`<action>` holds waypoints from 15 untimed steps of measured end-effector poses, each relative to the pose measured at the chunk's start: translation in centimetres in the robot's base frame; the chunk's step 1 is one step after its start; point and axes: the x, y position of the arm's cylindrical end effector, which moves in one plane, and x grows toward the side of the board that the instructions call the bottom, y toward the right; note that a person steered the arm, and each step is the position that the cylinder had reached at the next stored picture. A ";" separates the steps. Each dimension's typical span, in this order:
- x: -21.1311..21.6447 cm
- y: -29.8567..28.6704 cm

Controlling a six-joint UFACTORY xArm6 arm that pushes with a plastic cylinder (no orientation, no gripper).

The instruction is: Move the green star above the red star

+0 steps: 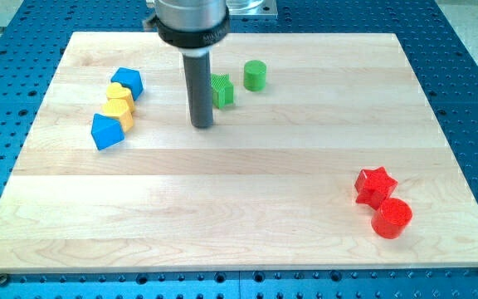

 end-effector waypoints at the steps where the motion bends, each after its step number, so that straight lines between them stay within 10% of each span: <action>1: -1.0 -1.0; 3: -1.6 6.7; 5: -4.1 -2.0; 7: -2.2 12.8; 11: -4.3 22.9; 13: 4.0 25.3; 15: 2.3 29.7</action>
